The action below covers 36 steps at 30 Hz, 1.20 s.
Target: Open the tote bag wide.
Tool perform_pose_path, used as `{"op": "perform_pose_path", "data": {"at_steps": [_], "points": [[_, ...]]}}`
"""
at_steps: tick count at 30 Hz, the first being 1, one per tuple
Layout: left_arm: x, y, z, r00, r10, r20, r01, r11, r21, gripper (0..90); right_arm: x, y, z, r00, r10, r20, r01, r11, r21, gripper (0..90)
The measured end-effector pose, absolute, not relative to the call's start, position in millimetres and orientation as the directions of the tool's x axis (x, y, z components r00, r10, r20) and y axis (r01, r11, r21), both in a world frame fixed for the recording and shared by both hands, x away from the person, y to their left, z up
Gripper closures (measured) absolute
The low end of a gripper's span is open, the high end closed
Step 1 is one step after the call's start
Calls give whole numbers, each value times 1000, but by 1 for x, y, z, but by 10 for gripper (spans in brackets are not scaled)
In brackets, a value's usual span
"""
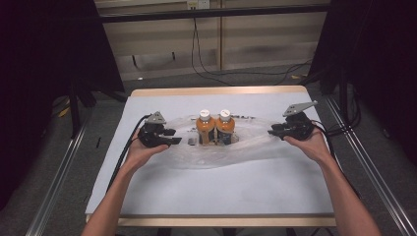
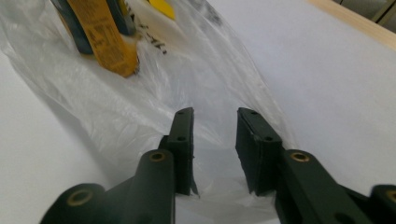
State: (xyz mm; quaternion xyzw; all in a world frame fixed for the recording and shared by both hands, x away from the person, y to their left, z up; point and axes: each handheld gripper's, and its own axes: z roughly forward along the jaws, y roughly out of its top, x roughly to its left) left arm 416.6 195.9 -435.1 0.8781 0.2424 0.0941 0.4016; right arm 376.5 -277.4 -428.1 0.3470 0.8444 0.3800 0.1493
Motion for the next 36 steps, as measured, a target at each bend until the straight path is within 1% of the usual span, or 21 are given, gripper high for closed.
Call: {"op": "perform_pose_path", "data": {"at_steps": [1,2,4,7,10,11,12,15,16,17,18,19,20,21,22,23,24,28,30,32,36], "points": [[416,195,-434,866,499,-28,346,-558,754,497,376,-277,-427,-715,699,15,468,461,754,621],[415,195,-433,862,504,-48,355,-535,767,475,376,-277,-425,-716,698,24,465,450,762,598],[414,196,-431,862,504,-44,350,-531,771,448,374,-275,-422,-719,695,24,455,443,772,553],[412,198,-426,865,498,-64,346,-498,795,394,371,-273,-417,-728,685,20,438,443,782,514],[411,199,-422,864,497,-79,345,-471,812,330,370,-269,-411,-740,673,23,424,439,792,504],[410,199,-420,863,499,-75,343,-470,813,328,370,-268,-410,-742,669,26,423,438,793,504],[410,198,-420,864,494,-91,345,-452,823,325,371,-266,-408,-749,662,30,419,438,795,505],[408,197,-416,860,508,-59,325,-455,829,354,372,-258,-405,-769,638,36,405,443,800,535],[408,197,-415,860,505,-75,334,-445,831,358,373,-256,-405,-773,633,41,405,443,800,534],[407,197,-414,859,505,-80,335,-437,835,378,374,-253,-404,-778,627,40,401,447,800,543],[406,196,-413,858,508,-73,328,-434,839,411,374,-250,-402,-782,622,41,397,446,802,601],[404,194,-412,861,503,-79,328,-428,842,438,376,-248,-401,-793,608,49,390,443,807,625],[403,192,-411,873,481,-84,321,-434,842,481,377,-244,-400,-795,605,50,388,443,808,653],[402,189,-410,878,472,-75,311,-446,839,553,380,-241,-399,-802,595,54,389,451,803,700],[400,185,-409,881,469,-64,309,-467,828,581,382,-236,-398,-810,585,48,385,467,796,723],[399,181,-409,892,446,-66,299,-475,828,623,385,-231,-397,-813,580,43,384,480,789,752],[397,177,-409,898,435,-61,290,-484,825,698,387,-226,-396,-822,567,48,384,491,782,795],[392,156,-415,908,414,-61,289,-514,808,843,401,-201,-394,-847,529,42,385,557,736,899],[391,146,-423,906,417,-71,305,-528,792,866,408,-191,-397,-849,527,44,396,577,714,900],[392,137,-430,909,410,-73,310,-550,775,867,419,-183,-402,-852,522,46,405,600,690,900],[388,124,-443,917,392,-81,318,-590,742,867,437,-171,-418,-836,547,49,452,633,629,900]]}}
